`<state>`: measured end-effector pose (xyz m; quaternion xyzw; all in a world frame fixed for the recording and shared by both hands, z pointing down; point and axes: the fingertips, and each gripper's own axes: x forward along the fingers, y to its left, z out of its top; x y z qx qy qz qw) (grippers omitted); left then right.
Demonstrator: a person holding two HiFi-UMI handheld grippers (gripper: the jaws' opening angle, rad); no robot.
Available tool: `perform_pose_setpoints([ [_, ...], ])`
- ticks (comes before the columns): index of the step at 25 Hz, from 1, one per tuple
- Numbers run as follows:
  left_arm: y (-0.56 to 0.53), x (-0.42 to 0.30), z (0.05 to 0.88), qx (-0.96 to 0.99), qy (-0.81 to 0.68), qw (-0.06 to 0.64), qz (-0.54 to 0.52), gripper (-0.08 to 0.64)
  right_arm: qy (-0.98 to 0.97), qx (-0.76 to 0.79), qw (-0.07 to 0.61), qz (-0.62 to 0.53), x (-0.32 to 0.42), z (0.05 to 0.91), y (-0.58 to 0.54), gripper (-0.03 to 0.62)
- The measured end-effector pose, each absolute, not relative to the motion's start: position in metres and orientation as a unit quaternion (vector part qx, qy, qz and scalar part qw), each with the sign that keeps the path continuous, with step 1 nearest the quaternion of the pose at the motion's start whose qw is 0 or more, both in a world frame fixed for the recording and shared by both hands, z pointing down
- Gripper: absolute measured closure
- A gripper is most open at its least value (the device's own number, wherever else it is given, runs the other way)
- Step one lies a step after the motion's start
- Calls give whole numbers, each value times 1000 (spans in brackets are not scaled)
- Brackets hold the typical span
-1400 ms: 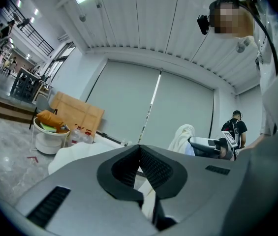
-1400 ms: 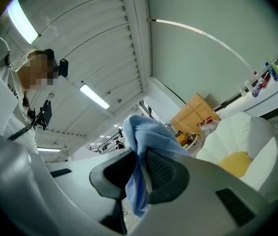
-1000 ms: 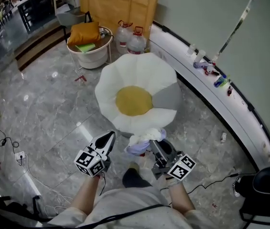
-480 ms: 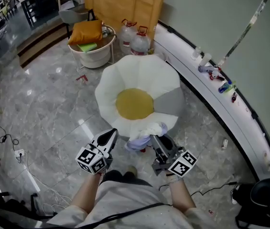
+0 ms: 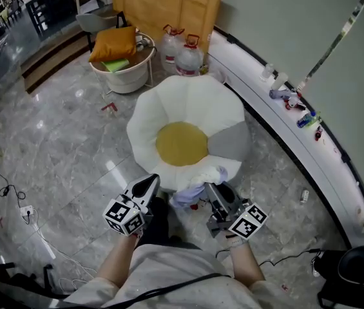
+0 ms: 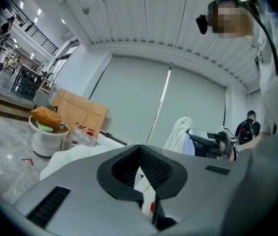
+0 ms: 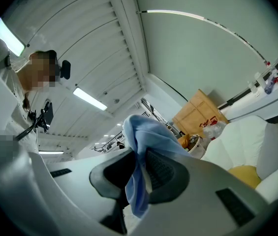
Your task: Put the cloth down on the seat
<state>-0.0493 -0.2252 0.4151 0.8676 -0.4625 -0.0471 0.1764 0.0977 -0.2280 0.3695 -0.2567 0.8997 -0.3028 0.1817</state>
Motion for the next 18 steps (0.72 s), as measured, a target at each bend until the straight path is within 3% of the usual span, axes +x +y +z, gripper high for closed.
perform_pose_setpoints([
  [18,-426,-79,428,894,-403,195,-26,547,897,-285,192,-277,55,342,-427,512],
])
